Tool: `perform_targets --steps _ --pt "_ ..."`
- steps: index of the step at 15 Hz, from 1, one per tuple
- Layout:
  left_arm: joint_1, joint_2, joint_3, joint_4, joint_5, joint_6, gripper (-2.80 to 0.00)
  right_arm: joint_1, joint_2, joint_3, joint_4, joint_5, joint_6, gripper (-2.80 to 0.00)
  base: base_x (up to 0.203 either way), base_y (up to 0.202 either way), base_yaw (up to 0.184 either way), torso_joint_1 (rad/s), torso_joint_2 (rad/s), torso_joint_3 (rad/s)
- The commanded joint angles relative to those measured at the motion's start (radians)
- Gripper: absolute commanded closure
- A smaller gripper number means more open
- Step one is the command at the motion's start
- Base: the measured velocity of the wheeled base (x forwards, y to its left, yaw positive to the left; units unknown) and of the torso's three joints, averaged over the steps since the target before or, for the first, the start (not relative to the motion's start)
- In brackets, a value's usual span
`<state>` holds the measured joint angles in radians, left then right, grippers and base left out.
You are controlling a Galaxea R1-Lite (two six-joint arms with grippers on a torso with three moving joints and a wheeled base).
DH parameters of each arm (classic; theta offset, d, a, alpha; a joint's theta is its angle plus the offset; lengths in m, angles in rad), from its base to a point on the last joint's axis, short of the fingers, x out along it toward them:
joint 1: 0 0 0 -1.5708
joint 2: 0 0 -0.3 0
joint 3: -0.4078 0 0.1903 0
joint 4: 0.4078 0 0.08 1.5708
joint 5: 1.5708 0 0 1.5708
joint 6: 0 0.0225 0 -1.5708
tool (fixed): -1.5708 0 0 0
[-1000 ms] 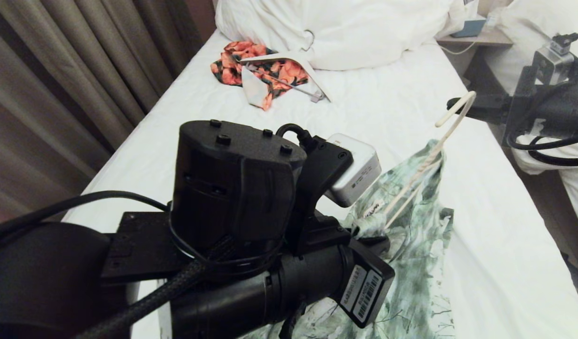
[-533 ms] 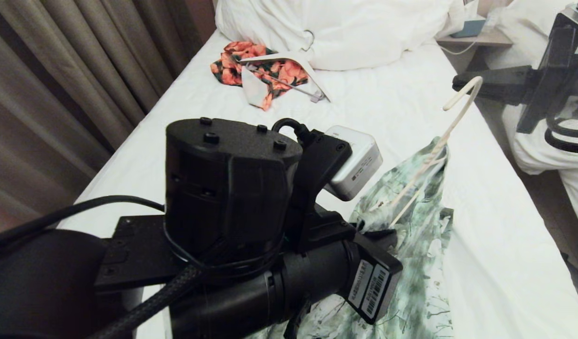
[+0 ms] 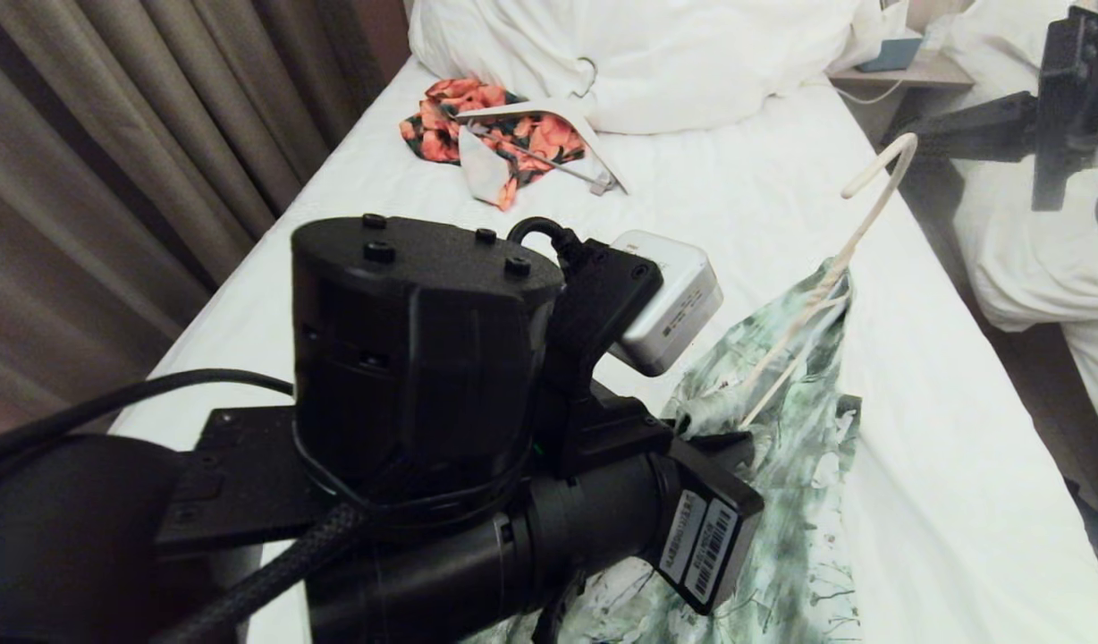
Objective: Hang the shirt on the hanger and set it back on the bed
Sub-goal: Hook the other side of the shirt onto the hanger
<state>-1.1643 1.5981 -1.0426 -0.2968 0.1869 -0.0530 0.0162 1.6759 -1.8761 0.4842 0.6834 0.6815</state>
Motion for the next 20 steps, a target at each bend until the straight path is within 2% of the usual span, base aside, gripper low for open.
perform_targets --steps 1,2,4,6,9,16,17,18,20 --pt "0.0 -0.009 -0.001 -0.002 0.001 0.001 0.0 -0.002 0.133 -0.116 0.173 -0.026 -0.058 0.0 0.0 0.0 0.0 0.0 0.0 0.0" --pt "0.0 -0.01 -0.001 -0.002 0.002 0.001 0.0 0.01 0.181 -0.126 0.221 -0.071 -0.108 -2.8 0.0 0.0 0.0 0.0 0.0 0.0" --pt "0.0 -0.018 -0.001 -0.002 0.002 0.001 0.0 0.028 0.229 -0.102 0.253 -0.115 -0.157 -2.8 0.0 0.0 0.0 0.0 0.0 0.0" --pt "0.0 -0.023 -0.001 -0.001 0.002 0.001 0.0 0.034 0.243 -0.101 0.238 -0.119 -0.178 -2.8 0.0 0.0 0.0 0.0 0.0 0.0" --pt "0.0 -0.023 -0.001 -0.002 0.002 0.001 0.0 0.033 0.239 -0.101 0.18 -0.117 -0.181 -2.8 0.0 0.0 0.0 0.0 0.0 0.0" --pt "0.0 -0.026 -0.001 -0.002 0.002 0.001 0.0 0.082 0.238 -0.101 0.165 -0.114 -0.186 -2.8 0.0 0.0 0.0 0.0 0.0 0.0" --pt "0.0 -0.026 -0.001 -0.002 0.002 0.001 0.0 0.09 0.24 -0.098 0.16 -0.116 -0.186 -0.54 0.0 0.0 0.0 0.0 0.0 0.0" --pt "0.0 -0.026 0.001 -0.002 0.002 0.001 0.0 0.091 0.241 -0.098 0.16 -0.117 -0.188 0.0 0.0 0.0 0.0 0.0 0.0 0.0" --pt "0.0 -0.026 0.001 -0.001 0.002 0.001 0.0 0.091 0.243 -0.095 0.16 -0.119 -0.203 0.0 0.0 0.0 0.0 0.0 0.0 0.0"
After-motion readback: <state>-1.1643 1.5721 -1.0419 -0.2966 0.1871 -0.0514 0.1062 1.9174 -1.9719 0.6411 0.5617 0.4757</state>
